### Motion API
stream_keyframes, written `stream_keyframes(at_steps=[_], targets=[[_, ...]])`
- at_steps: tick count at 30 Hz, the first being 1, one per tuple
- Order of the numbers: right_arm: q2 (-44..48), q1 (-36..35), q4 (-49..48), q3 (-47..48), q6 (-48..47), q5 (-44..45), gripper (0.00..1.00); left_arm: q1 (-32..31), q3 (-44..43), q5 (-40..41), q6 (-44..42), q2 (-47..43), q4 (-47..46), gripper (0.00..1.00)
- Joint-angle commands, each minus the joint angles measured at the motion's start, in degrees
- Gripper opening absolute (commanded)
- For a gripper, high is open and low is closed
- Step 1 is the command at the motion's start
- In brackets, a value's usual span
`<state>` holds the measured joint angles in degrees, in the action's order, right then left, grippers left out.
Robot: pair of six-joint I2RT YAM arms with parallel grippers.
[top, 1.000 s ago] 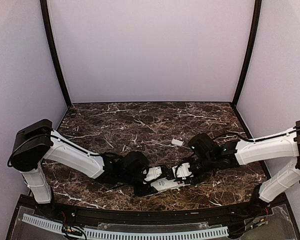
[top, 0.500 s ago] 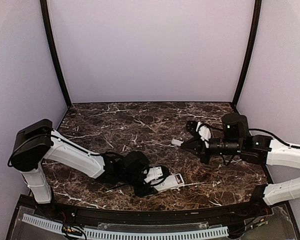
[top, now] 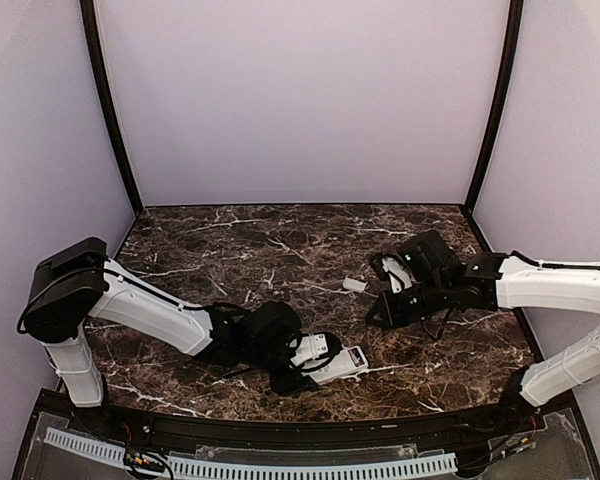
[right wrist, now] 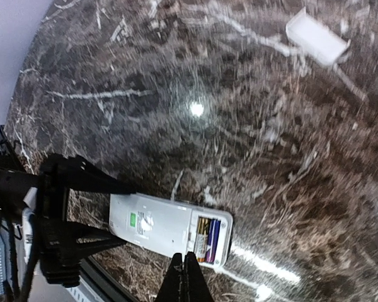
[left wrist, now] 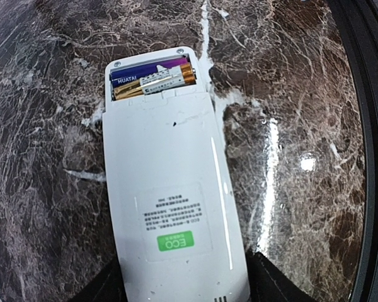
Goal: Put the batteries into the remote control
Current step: Load the battery into the battery compartment.
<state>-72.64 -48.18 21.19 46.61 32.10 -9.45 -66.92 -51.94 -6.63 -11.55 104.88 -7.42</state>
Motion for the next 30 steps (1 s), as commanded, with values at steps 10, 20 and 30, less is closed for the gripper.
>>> stream_keyframes(at_steps=[10, 20, 30], targets=[[-16.15, -3.02, -0.95, 0.54, 4.02, -11.11, 0.0, -0.59, 1.05, 1.09, -0.62, 2.43, 8.94, 0.62], [-18.64, -3.06, 1.4, 2.0, 2.73, -9.81, 0.0, -0.58, 1.05, 0.83, -0.58, 2.73, 8.73, 0.62], [-22.11, -3.14, 1.74, 1.19, 2.72, -8.57, 0.0, -0.58, 0.97, 0.83, -0.57, 2.95, 8.73, 0.62]])
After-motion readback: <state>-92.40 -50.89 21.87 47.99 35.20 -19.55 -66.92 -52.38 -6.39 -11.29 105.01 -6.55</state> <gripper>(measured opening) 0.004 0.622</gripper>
